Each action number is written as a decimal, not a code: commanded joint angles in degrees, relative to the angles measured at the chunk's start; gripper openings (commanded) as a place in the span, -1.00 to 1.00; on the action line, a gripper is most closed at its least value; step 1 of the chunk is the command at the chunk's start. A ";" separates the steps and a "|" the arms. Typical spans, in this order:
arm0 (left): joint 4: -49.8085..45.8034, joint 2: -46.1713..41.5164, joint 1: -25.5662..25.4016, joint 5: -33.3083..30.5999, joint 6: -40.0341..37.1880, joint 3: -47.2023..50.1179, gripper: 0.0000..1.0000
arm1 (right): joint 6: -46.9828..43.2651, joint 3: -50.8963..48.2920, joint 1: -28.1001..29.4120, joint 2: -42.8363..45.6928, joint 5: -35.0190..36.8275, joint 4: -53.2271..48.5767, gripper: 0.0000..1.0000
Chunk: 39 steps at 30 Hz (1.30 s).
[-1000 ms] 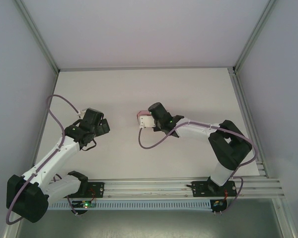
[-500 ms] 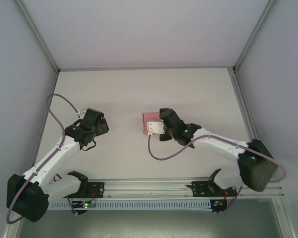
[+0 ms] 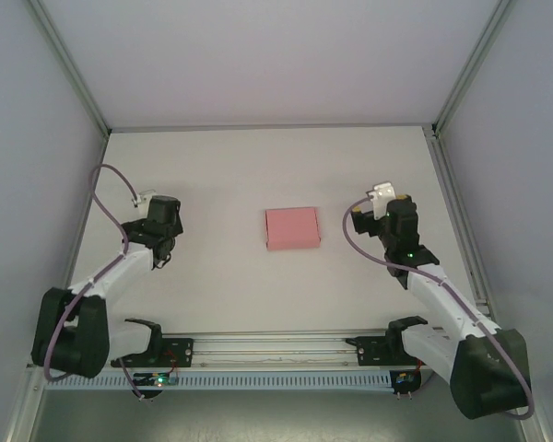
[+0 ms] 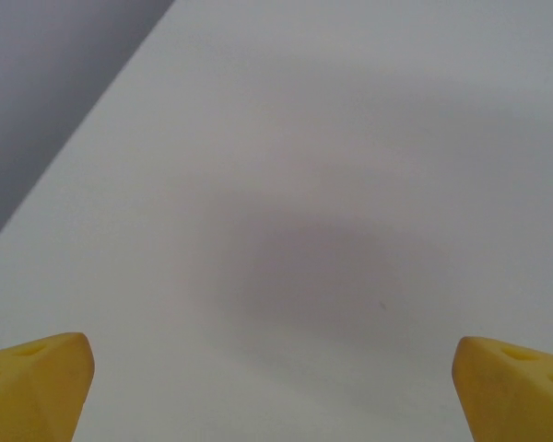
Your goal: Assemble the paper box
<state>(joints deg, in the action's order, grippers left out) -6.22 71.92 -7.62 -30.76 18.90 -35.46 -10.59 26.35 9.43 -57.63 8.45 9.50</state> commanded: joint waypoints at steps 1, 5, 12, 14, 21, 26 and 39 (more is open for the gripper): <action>17.30 2.99 1.09 -1.16 -11.33 1.38 1.00 | 6.17 -4.19 -1.58 -2.51 -0.57 13.47 0.96; 40.23 6.37 1.70 4.85 -15.51 11.02 1.00 | 6.44 -12.53 -3.38 -10.69 -2.02 39.54 0.96; 63.83 12.02 3.34 14.74 -16.79 19.24 1.00 | 6.77 -15.60 -5.28 -26.40 -6.14 61.67 0.96; 70.09 18.59 3.56 19.21 -18.78 18.70 1.00 | 8.20 -15.38 -6.49 -31.37 -7.57 67.62 0.97; 55.68 17.08 8.07 27.78 -15.86 12.87 1.00 | 12.35 -8.77 -11.80 -29.94 -14.43 53.35 0.96; 56.44 17.32 7.99 27.78 -16.10 12.98 1.00 | 11.29 -7.97 -10.01 -29.52 -10.46 50.97 0.96; 56.17 17.22 7.97 27.72 -16.14 12.89 1.00 | 11.29 -7.88 -9.87 -29.56 -9.85 50.70 0.96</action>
<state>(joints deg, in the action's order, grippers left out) 49.34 90.00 0.12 -3.16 2.59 -22.11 -0.14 17.69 -0.86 -87.70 -2.37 59.66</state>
